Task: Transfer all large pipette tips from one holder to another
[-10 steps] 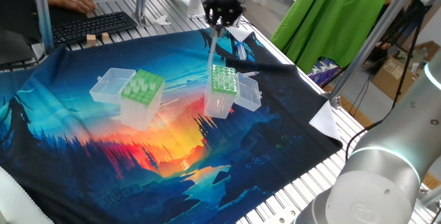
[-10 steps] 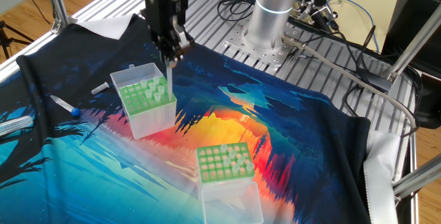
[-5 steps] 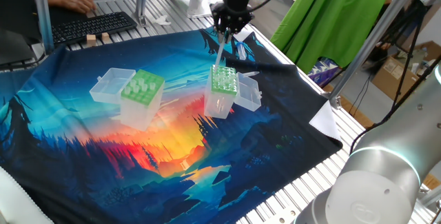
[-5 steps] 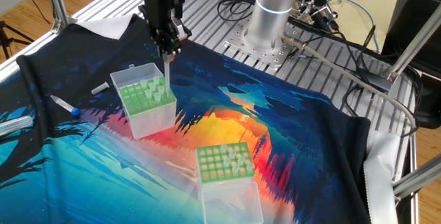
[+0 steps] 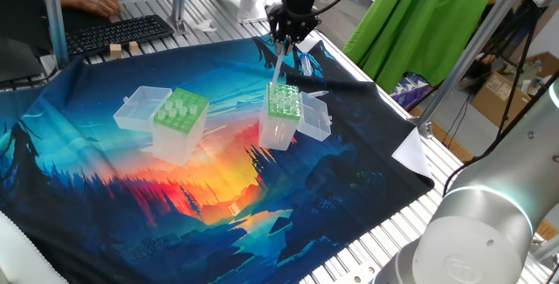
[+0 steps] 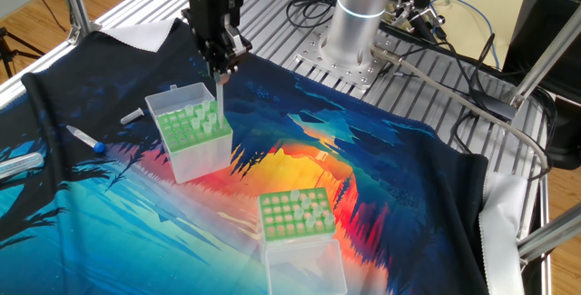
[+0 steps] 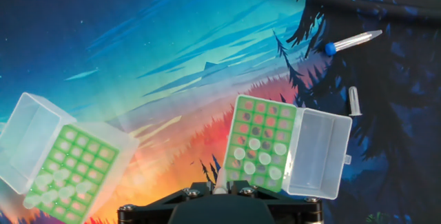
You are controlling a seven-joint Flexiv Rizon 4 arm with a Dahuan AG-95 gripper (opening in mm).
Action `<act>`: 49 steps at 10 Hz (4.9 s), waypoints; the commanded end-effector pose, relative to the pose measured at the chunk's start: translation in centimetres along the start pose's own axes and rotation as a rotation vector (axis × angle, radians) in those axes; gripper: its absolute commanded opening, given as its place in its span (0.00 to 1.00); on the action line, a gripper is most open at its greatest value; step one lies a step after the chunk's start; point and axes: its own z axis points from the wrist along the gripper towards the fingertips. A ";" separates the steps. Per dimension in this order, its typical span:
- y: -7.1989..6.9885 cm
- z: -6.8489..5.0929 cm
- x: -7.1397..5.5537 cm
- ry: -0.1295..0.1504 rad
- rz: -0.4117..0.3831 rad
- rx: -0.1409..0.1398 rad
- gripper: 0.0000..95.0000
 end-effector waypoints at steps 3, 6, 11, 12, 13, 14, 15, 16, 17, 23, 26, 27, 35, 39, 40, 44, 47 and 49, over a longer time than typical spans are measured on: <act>0.0 0.1 -0.1 0.002 0.007 -0.014 0.00; 0.0 0.1 -0.1 0.001 0.030 -0.010 0.00; 0.0 0.1 -0.1 0.005 0.088 -0.001 0.00; 0.0 0.1 -0.1 0.005 0.089 0.000 0.00; 0.0 0.1 0.0 0.008 0.091 0.000 0.00; -0.2 0.1 0.4 0.010 0.091 -0.001 0.00; -0.3 0.2 0.6 0.010 0.090 -0.002 0.00; -0.3 0.2 0.8 0.009 0.090 -0.003 0.00; -0.4 0.2 0.8 0.009 0.090 -0.004 0.00; -1.4 1.0 1.1 0.000 0.086 -0.013 0.00; -1.5 1.3 1.1 -0.002 0.088 -0.019 0.00; -1.5 1.4 1.1 -0.003 0.088 -0.021 0.00; -1.6 2.0 1.2 -0.010 0.096 -0.040 0.00; -1.4 1.5 1.1 -0.005 0.100 -0.038 0.00; -1.4 1.5 1.1 -0.005 0.101 -0.039 0.00; -1.4 1.8 1.0 -0.007 0.099 -0.040 0.00; -1.4 2.0 0.9 -0.009 0.100 -0.046 0.00; -1.4 1.8 0.9 -0.006 0.095 -0.044 0.00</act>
